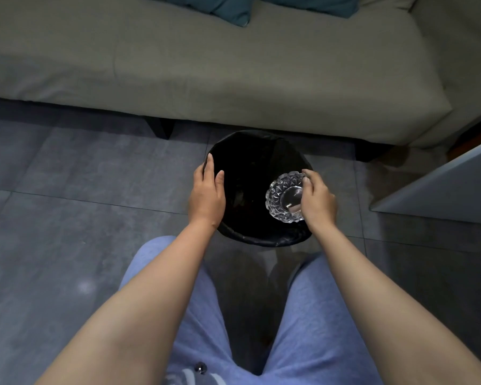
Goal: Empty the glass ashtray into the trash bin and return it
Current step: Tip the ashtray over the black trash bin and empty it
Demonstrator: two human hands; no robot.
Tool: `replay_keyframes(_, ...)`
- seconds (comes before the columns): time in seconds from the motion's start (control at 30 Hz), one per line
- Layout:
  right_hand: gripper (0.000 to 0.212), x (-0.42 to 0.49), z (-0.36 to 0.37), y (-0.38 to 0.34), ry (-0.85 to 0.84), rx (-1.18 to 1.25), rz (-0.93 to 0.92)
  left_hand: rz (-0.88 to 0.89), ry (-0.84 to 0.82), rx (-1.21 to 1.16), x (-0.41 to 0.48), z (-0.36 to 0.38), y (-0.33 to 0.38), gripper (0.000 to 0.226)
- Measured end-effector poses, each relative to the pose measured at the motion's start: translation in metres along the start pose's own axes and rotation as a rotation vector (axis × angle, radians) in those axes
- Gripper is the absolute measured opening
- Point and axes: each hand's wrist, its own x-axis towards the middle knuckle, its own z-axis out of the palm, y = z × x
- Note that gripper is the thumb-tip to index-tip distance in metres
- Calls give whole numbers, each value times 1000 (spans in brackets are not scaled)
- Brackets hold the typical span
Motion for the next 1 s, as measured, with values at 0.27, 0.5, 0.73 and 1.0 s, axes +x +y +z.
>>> replay_keyframes(0.27,28,-4,-2,-2,5,345,113,-87,-73,20,-3,0,-6,58)
replay_keyframes(0.5,26,-12,-7,-1,10,398,105,-129,-213,129,-9,4,-9,64)
replay_keyframes(0.73,28,-14,-9,-2,26,398,103,-79,-233,223,-11,8,-13,66)
replay_keyframes(1.0,29,-16,0,-11,3,532,104,219,-176,149,-6,22,30,61)
